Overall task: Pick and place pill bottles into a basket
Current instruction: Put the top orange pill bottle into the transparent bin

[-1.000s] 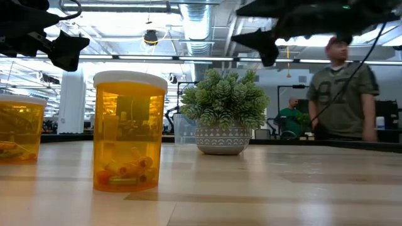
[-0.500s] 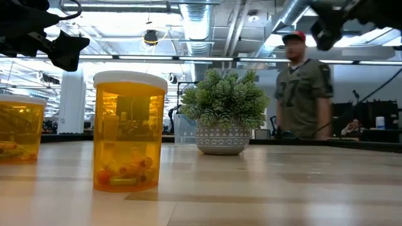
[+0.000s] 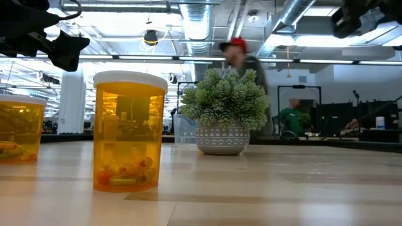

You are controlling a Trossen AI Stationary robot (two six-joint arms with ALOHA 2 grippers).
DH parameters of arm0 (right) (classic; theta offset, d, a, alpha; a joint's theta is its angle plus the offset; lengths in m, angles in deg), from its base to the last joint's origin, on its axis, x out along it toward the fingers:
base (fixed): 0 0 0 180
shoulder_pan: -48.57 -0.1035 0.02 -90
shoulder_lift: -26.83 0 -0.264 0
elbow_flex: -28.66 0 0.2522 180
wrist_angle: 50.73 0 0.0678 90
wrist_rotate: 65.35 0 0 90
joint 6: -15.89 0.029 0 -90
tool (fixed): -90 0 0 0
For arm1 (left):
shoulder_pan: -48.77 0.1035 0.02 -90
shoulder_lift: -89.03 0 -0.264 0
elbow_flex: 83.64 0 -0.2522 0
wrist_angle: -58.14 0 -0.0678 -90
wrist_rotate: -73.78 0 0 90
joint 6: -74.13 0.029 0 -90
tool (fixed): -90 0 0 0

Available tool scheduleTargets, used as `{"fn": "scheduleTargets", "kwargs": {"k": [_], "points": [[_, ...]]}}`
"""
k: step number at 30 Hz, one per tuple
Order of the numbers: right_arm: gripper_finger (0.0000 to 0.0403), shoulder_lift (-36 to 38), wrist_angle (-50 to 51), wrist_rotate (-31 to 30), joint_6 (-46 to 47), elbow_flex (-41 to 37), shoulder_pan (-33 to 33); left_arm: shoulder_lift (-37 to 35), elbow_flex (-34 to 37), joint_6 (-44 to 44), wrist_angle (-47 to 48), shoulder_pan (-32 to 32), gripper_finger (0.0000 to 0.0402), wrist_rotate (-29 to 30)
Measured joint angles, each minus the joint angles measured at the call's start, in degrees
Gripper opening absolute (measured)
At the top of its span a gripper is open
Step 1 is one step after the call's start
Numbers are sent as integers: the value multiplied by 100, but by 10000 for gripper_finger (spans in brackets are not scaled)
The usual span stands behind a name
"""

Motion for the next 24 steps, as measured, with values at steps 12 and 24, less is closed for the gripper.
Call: {"fn": "scheduleTargets", "kwargs": {"k": [12,24], "points": [[260,1425,780,-171,-128,0,11,-1,0,0,0,1,277,0],[260,1594,592,-195,-170,-4,-90,1,1,0,0,1,277,0]]}}
